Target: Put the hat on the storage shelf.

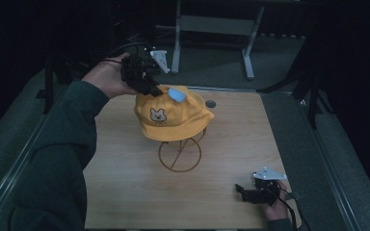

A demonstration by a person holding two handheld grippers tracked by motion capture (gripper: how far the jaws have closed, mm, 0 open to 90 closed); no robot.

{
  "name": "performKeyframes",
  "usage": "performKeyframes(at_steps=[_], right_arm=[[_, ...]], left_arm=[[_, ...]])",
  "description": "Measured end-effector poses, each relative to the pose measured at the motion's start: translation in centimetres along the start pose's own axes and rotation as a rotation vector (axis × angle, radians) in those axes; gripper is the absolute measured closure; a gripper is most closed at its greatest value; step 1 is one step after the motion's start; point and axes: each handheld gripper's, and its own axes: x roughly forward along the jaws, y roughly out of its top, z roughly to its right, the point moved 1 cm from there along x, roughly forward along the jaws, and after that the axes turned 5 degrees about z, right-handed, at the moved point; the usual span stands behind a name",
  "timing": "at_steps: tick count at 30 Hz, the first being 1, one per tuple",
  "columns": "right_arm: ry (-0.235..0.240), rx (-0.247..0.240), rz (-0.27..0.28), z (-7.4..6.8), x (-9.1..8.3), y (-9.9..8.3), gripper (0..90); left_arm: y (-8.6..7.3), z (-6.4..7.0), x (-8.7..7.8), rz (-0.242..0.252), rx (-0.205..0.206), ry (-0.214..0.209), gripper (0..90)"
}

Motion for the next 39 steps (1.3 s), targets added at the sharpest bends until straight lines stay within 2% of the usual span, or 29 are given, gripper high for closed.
performKeyframes(at_steps=[6,23,39], right_arm=[[0.001,-0.001,0.000,0.0,0.0,0.0,11.0],[0.002,-0.002,-0.001,0.0,0.0,0.0,11.0],[0.004,-0.003,-0.001,0.0,0.0,0.0,11.0]], left_arm=[[0.7,0.1,0.7,-0.036,0.022,0.000,79.4],[2.0,0.7,2.2,-0.072,0.048,0.006,79.4],[4.3,1.9,5.0,-0.138,0.102,-0.003,78.8]])
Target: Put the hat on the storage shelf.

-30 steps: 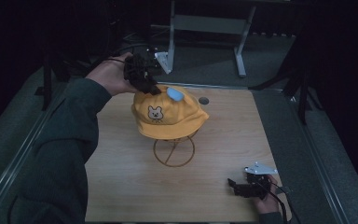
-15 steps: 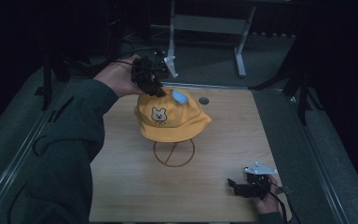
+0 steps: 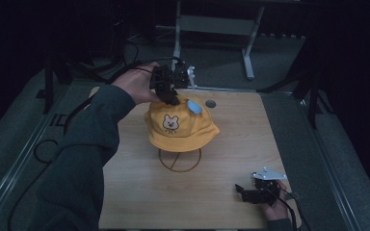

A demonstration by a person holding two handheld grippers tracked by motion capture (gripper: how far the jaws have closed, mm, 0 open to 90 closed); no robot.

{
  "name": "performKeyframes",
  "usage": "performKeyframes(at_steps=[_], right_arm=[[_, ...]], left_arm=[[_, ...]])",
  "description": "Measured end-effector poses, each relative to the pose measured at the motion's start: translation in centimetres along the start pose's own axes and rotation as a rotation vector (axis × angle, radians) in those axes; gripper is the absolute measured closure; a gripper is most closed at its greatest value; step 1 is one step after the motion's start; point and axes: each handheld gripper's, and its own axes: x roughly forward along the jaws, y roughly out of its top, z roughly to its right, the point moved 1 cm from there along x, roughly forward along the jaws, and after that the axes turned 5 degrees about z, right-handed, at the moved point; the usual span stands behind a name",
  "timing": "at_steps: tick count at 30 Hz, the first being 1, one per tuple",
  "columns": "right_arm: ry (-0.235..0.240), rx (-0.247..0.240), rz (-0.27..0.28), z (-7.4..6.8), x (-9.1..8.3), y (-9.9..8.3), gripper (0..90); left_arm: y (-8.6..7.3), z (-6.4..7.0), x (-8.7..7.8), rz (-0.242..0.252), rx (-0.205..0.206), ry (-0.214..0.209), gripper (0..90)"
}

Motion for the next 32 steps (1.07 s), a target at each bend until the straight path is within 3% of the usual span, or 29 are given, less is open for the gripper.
performKeyframes(at_steps=[8,14,17,25,32], right_arm=[[0.002,0.000,-0.001,0.0,0.0,0.0,11.0],[0.001,0.000,-0.001,0.0,0.0,0.0,11.0],[0.001,0.000,0.000,0.0,0.0,0.0,11.0],[0.002,-0.001,0.000,0.0,0.0,0.0,11.0],[0.002,-0.001,0.000,0.0,0.0,0.0,11.0]], left_arm=[[0.7,0.4,1.5,-0.022,0.021,0.000,77.7],[0.8,0.5,1.7,0.002,0.017,-0.016,74.4],[0.7,0.5,1.6,0.025,-0.005,-0.026,67.0],[0.1,0.3,0.8,0.102,-0.040,0.005,36.9],[-0.8,0.0,-0.4,0.147,-0.074,0.051,23.4]])
